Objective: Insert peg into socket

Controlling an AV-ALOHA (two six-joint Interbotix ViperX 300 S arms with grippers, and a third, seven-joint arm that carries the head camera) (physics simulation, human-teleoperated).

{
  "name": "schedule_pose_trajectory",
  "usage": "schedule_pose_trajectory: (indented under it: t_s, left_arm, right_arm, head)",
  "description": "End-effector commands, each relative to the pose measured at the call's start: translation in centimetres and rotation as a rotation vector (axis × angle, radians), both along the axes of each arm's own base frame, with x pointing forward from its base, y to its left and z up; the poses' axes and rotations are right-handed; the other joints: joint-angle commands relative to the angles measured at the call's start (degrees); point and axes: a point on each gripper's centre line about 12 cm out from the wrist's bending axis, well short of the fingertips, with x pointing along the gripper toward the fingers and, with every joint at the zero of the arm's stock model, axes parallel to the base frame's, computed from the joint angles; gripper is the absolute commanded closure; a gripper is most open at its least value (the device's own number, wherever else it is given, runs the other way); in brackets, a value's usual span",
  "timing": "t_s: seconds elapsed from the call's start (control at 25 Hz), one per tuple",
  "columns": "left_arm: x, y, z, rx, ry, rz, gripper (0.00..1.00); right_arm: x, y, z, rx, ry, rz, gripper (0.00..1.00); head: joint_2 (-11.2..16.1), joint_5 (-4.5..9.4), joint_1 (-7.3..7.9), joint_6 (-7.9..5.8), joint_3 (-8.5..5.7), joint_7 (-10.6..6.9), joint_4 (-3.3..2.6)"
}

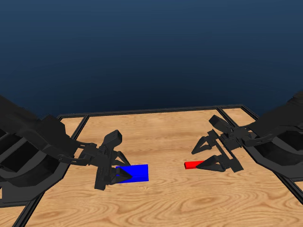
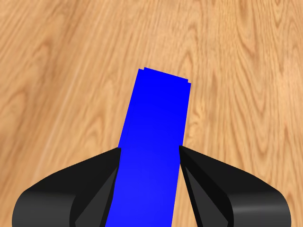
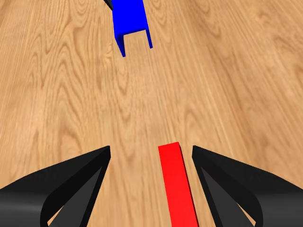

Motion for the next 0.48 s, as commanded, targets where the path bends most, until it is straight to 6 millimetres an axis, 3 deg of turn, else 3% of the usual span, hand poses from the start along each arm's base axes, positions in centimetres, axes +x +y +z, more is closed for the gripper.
schedule_pose_trajectory:
  t_s: [0.04,0.36,0.48]
  left_arm:
    - [0.1,-1.3,-1.3,-0.022,0.06,-0.018,1.0]
    - [0.0,-1.7,-1.4,-0.019,0.066,-0.033,1.0]
    - [-0.1,-1.5,-1.5,-0.017,0.072,-0.026,1.0]
  right_arm:
    - [-0.9,0.4,-0.4,0.032,0.031,-0.008,0.0]
    - [-3.3,-0.3,-2.8,0.061,0.154,-0.059,0.0]
    - [-4.0,-0.3,-3.7,0.061,0.213,-0.059,0.0]
  head:
    - [-0.29,-0.32,-0.8,-0.59,-0.43,-1.62,-0.33]
    - [-0.26,0.22,-2.1,-1.32,-0.45,-2.97,-0.87]
    - [-0.41,1.15,-2.82,-1.49,-0.42,-4.47,-1.16]
